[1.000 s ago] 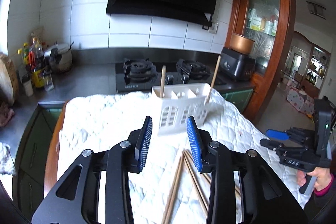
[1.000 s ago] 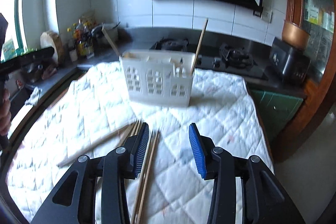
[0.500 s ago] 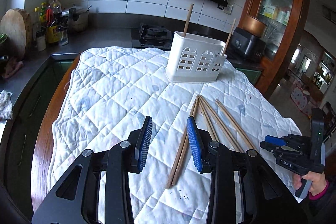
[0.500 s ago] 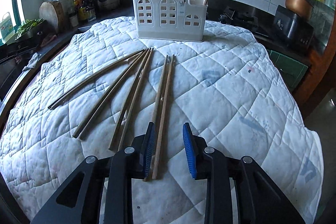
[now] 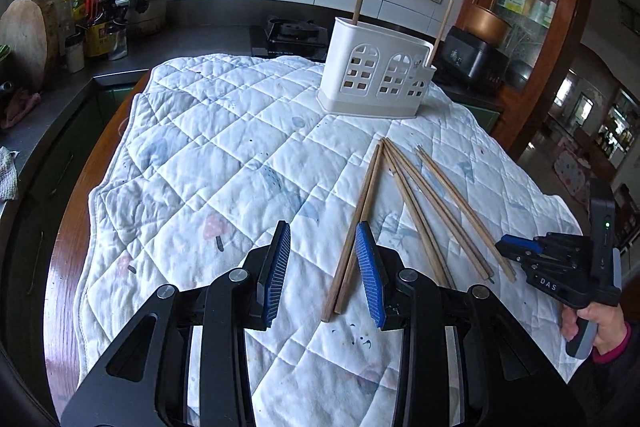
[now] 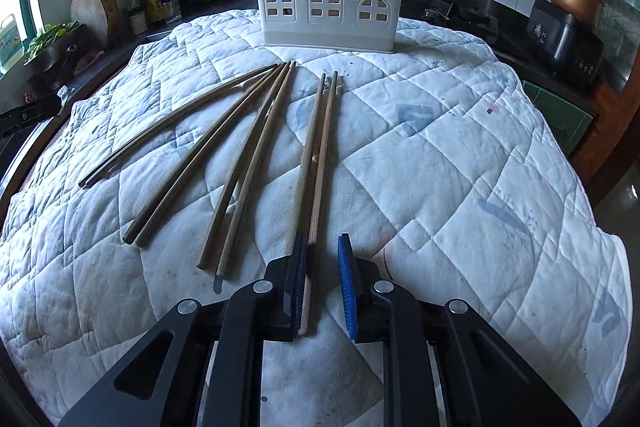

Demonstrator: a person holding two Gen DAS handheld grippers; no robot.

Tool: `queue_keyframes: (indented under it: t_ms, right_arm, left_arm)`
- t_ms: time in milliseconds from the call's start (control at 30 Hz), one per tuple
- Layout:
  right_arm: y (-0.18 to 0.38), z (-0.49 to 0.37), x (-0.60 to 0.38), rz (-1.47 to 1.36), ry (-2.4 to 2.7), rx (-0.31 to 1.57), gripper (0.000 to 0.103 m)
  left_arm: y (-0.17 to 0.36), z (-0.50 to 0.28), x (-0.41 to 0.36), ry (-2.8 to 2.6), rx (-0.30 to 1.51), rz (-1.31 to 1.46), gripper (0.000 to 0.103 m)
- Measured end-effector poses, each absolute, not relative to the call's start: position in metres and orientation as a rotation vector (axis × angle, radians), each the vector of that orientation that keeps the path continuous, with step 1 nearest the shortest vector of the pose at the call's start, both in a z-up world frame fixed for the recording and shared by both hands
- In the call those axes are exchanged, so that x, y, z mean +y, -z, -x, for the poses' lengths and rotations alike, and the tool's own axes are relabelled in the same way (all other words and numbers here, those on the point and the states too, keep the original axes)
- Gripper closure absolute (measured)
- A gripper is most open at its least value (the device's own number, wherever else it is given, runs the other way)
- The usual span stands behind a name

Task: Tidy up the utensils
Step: 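Move both tools back down to the remaining chopsticks on the cloth, then close the left tool on a chopstick while the right tool grasps another chopstick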

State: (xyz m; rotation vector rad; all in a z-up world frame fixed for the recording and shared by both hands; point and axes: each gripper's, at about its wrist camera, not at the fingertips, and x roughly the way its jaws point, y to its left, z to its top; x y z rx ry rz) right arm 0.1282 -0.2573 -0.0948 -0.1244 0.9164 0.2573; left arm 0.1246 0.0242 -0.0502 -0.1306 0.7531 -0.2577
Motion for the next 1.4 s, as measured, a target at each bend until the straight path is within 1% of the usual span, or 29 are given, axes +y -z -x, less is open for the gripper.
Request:
queue_keyframes:
  t_ms: [100, 367, 467, 533, 767, 800, 867, 1167, 1233, 1300, 1367, 1400]
  right_arm:
    - [0.1, -0.127, -0.255, 0.165, -0.243, 0.921, 0.093]
    - [0.1, -0.127, -0.264, 0.119, -0.243, 0.923, 0.095]
    - [0.1, -0.127, -0.264, 0.118, -0.243, 0.922, 0.095]
    - [0.1, -0.127, -0.264, 0.114, -0.245, 0.923, 0.095]
    - [0.1, -0.128, -0.266, 0.099, -0.252, 0.925, 0.095]
    - [0.1, -0.128, -0.265, 0.1, -0.251, 0.924, 0.095]
    - [0.1, -0.128, -0.266, 0.1, -0.251, 0.924, 0.095]
    - [0.1, -0.128, -0.266, 0.101, -0.251, 0.924, 0.095]
    - [0.1, -0.128, -0.266, 0.1, -0.252, 0.924, 0.095]
    - [0.1, -0.128, -0.266, 0.099, -0.252, 0.923, 0.095]
    - [0.1, -0.128, -0.266, 0.1, -0.252, 0.923, 0.095]
    - [0.101, -0.128, -0.266, 0.1, -0.252, 0.923, 0.095]
  left_arm:
    - [0.058, -0.13, 0.015, 0.285, 0.78, 0.114, 0.069]
    - [0.089, -0.159, 0.0, 0.334, 0.887, 0.086, 0.07]
    - [0.097, -0.169, -0.006, 0.34, 0.917, 0.054, 0.08]
    - [0.101, -0.173, -0.01, 0.341, 0.928, 0.029, 0.082]
    - [0.101, -0.179, -0.018, 0.372, 0.931, -0.04, 0.082]
    - [0.101, -0.178, -0.018, 0.379, 0.931, -0.044, 0.085]
    - [0.101, -0.176, -0.021, 0.388, 0.925, -0.064, 0.087]
    - [0.104, -0.178, -0.018, 0.365, 0.912, -0.071, 0.087]
    - [0.108, -0.175, -0.023, 0.374, 0.934, -0.067, 0.088]
    - [0.11, -0.169, -0.029, 0.357, 0.898, -0.128, 0.088]
    - [0.11, -0.169, -0.028, 0.353, 0.896, -0.117, 0.088]
    - [0.11, -0.171, -0.025, 0.351, 0.898, -0.099, 0.09]
